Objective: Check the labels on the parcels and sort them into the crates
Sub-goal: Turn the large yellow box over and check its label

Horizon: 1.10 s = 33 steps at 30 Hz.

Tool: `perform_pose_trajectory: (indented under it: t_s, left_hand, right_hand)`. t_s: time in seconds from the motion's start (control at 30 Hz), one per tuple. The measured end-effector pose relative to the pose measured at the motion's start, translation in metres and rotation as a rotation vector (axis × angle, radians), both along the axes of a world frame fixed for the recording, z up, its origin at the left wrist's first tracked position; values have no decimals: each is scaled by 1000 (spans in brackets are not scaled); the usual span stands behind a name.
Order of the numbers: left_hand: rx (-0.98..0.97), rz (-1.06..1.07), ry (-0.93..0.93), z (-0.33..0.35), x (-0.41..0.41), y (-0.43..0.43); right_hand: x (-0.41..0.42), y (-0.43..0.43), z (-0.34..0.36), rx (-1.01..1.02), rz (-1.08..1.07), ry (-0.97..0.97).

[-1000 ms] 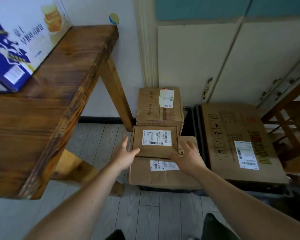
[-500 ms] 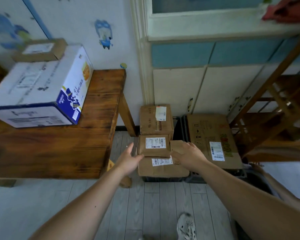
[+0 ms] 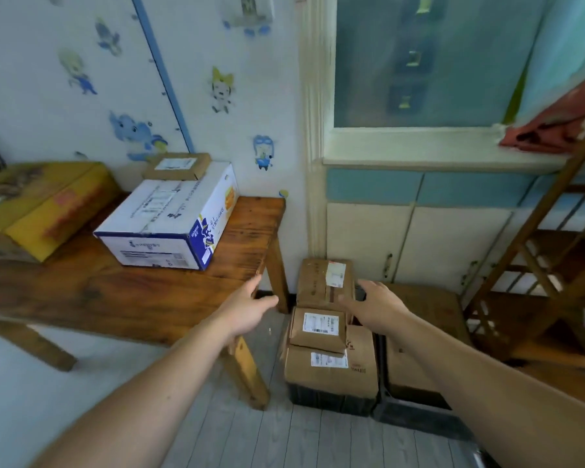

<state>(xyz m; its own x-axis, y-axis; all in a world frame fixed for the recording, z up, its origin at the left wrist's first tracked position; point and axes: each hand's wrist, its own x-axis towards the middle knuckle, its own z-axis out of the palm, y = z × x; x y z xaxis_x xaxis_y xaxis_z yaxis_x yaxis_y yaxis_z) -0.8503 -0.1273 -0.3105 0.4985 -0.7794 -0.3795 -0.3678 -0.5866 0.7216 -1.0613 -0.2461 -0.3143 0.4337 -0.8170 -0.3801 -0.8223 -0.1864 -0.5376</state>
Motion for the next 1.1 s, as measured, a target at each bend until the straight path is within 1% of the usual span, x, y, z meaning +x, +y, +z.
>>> perform_pose_trajectory:
  t_s: [0.13,0.17,0.23,0.43,0.5,0.57,0.73,0.83,0.97,1.1]
  left_hand:
    - [-70,68,-44,38,21,24]
    - [-92,90,-64,48,32,32]
    - [-97,107,-87,66,45,42]
    - [-126,255,-151,100,122,92]
    - [-131,257,-157,105,141,107]
    - [-160,287,-169,107,174,138]
    - [-122,385,-197,115,254,197]
    - [-141,412,-198,120,305,234]
    - [-157,440,-198,122,359,269]
    - [-155,481,-189,116,408,283]
  right_hand:
    - [25,-1,17,-52,41,-74]
    - [36,5,30,-76,66,-89]
    - [54,8,43,-73,87,-99]
    - [142,49,88,-113,238,-189]
    - [169,54,85,-120,258,-197]
    - [219,63,75,-144,316,-215]
    - [304,115,95,-182,368,-248]
    - [363,142,98,-189,402,-244]
    - [424,171,92,-206,465,-245]
    - [477,181,84,-197,549,-216]
